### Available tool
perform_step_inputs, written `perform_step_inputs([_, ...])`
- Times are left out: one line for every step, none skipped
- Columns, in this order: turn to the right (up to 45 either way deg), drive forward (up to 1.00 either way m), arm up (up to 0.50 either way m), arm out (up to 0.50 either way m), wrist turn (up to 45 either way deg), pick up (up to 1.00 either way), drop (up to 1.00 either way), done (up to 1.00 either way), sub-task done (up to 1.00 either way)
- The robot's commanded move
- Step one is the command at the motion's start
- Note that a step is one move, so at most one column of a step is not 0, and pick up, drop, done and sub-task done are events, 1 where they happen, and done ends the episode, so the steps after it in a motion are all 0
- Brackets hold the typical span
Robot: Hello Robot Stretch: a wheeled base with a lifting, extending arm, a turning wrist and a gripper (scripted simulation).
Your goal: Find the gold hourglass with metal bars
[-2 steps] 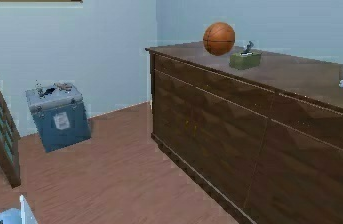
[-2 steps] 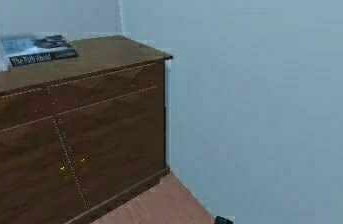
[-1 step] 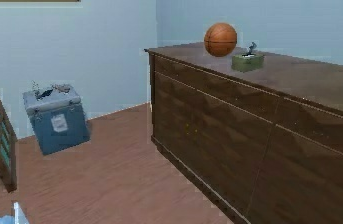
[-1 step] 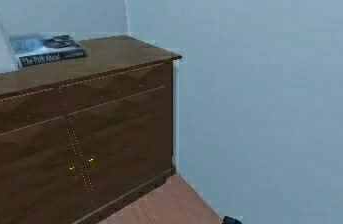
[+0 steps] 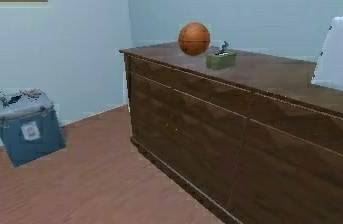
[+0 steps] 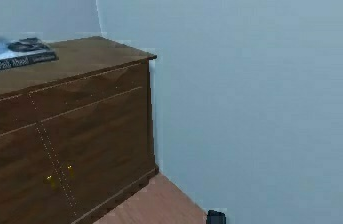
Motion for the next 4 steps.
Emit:
perform_step_inputs([0.0, 0.40, 0.00, 0.00, 0.0, 0.00, 0.00, 0.00, 0.00])
perform_step_inputs([-39.0, 0.00, 0.00, 0.00, 0.0, 0.00, 0.00, 0.00, 0.00])
perform_step_inputs([0.0, 1.00, 0.00, 0.00, 0.0, 0.00, 0.00, 0.00, 0.00])
perform_step_inputs([-12.0, 0.00, 0.00, 0.00, 0.0, 0.00, 0.00, 0.00, 0.00])
